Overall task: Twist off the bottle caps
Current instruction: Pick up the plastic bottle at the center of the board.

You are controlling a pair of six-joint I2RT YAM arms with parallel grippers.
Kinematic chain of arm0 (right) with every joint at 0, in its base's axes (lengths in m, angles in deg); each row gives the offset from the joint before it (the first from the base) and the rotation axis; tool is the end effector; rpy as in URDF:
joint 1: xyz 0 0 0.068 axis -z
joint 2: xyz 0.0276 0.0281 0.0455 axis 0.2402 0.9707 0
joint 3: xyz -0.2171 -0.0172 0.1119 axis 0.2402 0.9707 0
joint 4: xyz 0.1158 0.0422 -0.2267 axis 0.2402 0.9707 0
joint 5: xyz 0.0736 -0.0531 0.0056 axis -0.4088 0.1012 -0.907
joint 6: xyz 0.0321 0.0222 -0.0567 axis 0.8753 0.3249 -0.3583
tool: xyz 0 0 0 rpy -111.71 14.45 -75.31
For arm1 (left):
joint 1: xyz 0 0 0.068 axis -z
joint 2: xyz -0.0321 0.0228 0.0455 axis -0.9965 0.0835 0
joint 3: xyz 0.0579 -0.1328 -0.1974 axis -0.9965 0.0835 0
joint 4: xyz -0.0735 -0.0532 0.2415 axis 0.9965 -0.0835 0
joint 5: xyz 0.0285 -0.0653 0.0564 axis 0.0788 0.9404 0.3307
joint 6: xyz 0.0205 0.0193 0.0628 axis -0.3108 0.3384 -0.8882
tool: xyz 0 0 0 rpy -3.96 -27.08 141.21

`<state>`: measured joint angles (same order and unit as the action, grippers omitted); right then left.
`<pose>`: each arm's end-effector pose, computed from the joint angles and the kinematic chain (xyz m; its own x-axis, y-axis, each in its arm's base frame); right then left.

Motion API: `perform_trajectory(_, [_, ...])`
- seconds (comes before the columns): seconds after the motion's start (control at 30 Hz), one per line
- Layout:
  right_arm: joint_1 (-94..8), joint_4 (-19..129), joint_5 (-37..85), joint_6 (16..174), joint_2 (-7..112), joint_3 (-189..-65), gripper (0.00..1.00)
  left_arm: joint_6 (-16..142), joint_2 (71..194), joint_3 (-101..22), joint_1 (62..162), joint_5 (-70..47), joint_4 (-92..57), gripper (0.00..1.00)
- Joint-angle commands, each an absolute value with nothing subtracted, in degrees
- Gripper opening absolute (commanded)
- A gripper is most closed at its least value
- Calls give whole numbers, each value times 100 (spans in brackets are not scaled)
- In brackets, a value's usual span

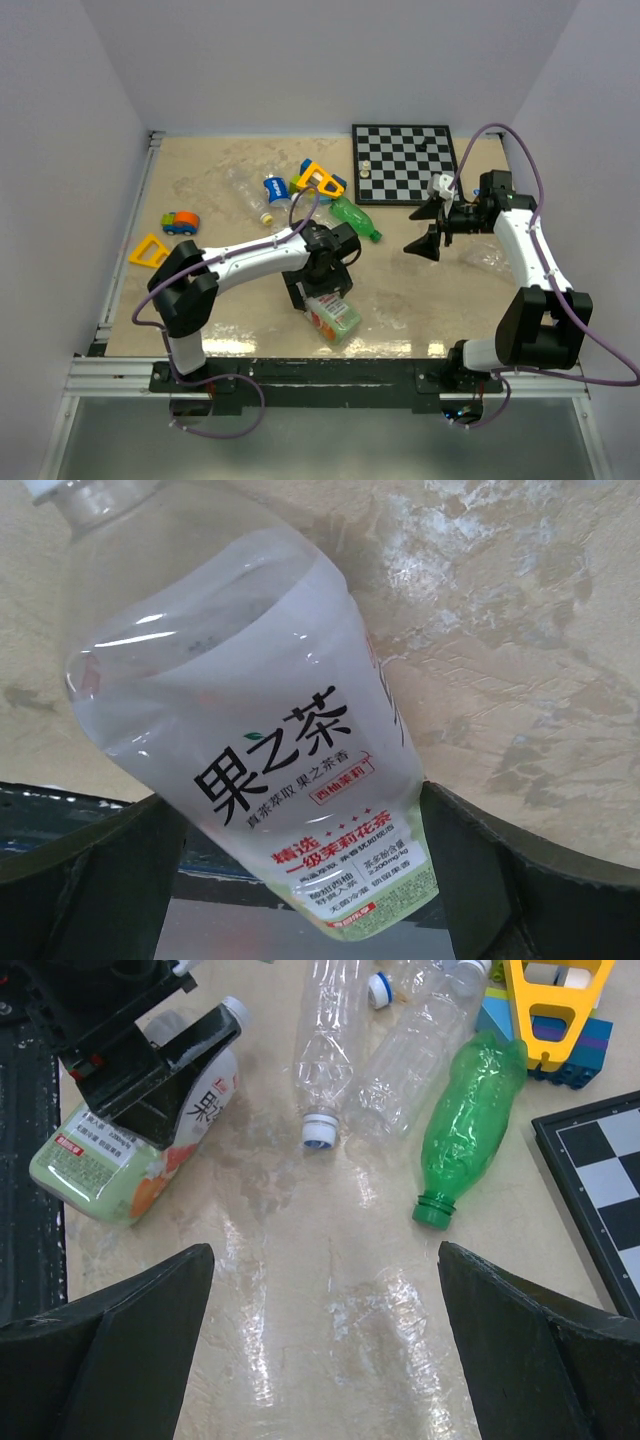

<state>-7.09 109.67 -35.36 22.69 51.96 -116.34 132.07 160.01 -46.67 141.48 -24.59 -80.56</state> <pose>0.2661 0.0198 0.2494 -0.1471 -0.3395 -0.9290 -0.9595 0.2772 0.0506 0.1870 -0.2716 0.1724 -0.9048 -0.4143 -0.0984 -0.4079 0.9096 -0.0790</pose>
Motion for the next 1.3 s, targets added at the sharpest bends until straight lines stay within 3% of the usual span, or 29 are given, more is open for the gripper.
perform_trajectory(0.0, [-704, 11252, -3790, 1948, 5206, -11909, 98, 13295, 16305, -4600, 14146, -2266, -7919, 100])
perform_trajectory(0.8, [-713, 12061, -3948, 1043, 5409, -12024, 98, 12715, 16121, -3669, 14102, -2494, -8086, 98])
perform_trajectory(0.97, [-704, 12140, -3957, 946, 5435, -12050, 98, 12390, 15902, -3633, 14102, -2774, -7796, 82])
perform_trajectory(1.13, [-704, 12184, -3957, 893, 5461, -12059, 98, 11163, 15287, -3484, 14076, -3118, -6919, 55])
perform_trajectory(1.27, [-704, 12184, -3957, 893, 5461, -12059, 98, 9818, 14865, -3159, 14014, -2969, -6179, 50])
